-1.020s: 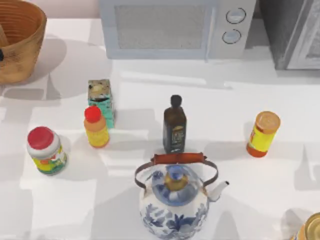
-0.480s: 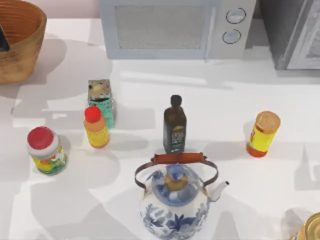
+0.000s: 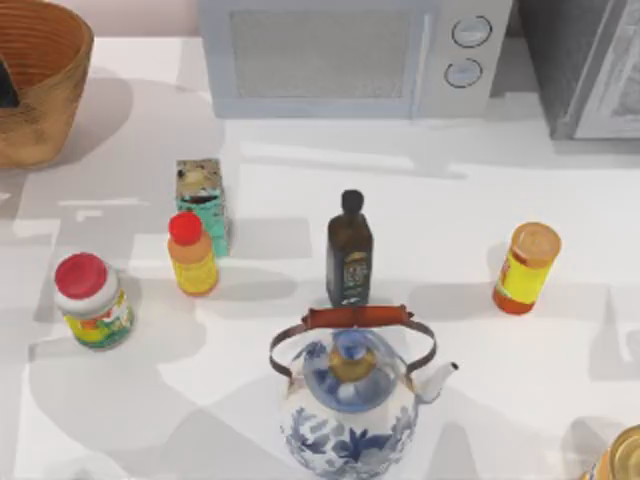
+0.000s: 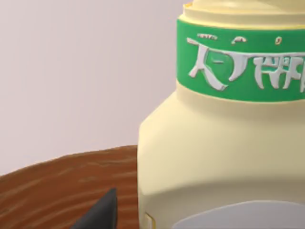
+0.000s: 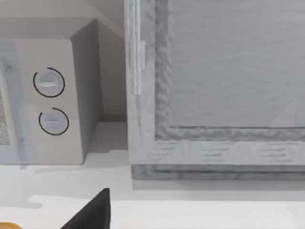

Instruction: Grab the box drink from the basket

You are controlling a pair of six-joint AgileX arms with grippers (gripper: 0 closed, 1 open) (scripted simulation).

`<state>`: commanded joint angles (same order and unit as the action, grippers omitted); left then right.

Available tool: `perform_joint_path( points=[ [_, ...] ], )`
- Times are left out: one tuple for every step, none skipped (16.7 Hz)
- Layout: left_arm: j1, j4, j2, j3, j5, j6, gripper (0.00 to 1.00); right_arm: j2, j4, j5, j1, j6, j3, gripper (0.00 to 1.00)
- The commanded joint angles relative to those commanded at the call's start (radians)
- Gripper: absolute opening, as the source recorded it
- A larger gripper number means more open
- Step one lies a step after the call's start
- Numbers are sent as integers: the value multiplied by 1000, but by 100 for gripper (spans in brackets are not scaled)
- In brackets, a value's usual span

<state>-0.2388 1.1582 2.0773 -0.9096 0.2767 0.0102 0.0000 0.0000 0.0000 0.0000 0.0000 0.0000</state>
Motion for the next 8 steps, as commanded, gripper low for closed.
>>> perform_joint_path(
  points=[
    [0,0,0,0,0,0,100,0,0,0,0,0,0,100],
    [0,0,0,0,0,0,100,0,0,0,0,0,0,100],
    [4,3,-19,1,-3,6,100,0,0,0,0,0,0,100],
    [4,1,-16,0,-3,5,100,0,0,0,0,0,0,100],
    [5,-7,-7,-8,-5,3,100,0,0,0,0,0,0,100],
    [7,-16,6,-23,-7,1,100,0,0,0,0,0,0,100],
    [10,-26,20,-46,-9,0,100,0,0,0,0,0,0,100],
    [13,-37,36,-73,-12,-1,100,0,0,0,0,0,0,100]
  ],
)
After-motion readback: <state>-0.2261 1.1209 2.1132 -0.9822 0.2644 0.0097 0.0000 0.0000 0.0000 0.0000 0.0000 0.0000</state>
